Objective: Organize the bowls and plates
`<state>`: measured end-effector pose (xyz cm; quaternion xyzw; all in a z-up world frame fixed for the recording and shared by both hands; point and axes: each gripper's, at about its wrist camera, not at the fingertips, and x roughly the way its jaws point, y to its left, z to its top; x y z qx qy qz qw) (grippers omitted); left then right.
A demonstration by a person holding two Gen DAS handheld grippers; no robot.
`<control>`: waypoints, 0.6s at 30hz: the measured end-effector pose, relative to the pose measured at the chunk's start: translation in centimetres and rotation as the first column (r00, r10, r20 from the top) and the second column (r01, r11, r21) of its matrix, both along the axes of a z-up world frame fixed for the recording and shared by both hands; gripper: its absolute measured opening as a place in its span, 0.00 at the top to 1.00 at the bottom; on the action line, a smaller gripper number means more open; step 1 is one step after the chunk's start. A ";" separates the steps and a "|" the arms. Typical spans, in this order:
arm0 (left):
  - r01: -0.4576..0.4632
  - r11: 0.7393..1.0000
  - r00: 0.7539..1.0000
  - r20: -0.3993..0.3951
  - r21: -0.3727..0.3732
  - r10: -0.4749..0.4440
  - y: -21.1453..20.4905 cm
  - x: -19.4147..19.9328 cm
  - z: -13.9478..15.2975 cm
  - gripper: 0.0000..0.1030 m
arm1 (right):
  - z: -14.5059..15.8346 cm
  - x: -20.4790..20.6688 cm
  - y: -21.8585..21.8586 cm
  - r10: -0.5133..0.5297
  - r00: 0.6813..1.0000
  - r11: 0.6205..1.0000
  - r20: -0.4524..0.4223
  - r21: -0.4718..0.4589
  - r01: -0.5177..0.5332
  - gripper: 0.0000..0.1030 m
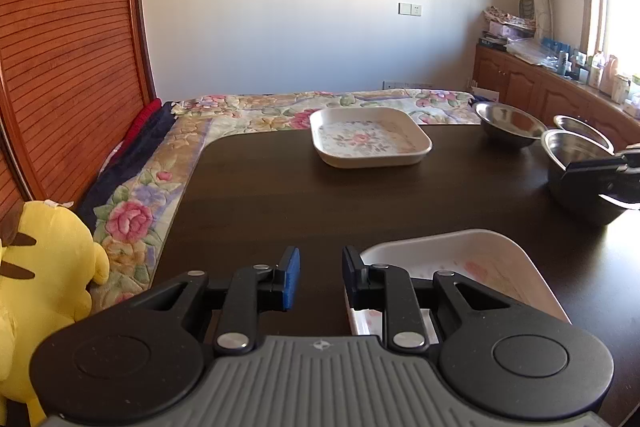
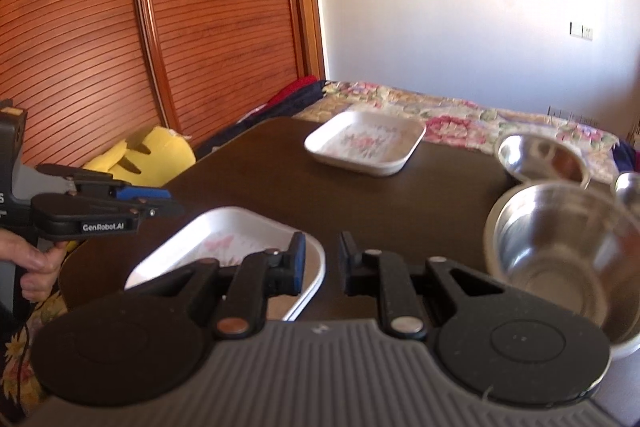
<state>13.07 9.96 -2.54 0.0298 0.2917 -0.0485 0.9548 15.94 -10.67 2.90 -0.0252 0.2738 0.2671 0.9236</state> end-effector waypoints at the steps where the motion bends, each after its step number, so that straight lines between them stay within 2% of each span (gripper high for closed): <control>1: 0.001 1.000 1.000 0.000 0.002 -0.001 0.0 0.3 0.1 0.75 | 0.2 0.3 -0.1 0.000 1.000 1.000 0.006 -0.002 0.001 0.80; 18: 0.030 0.999 0.999 0.011 0.039 -0.030 -0.2 6.1 1.9 0.75 | 3.7 5.0 1.5 0.047 0.996 0.997 0.074 -0.072 -0.042 0.80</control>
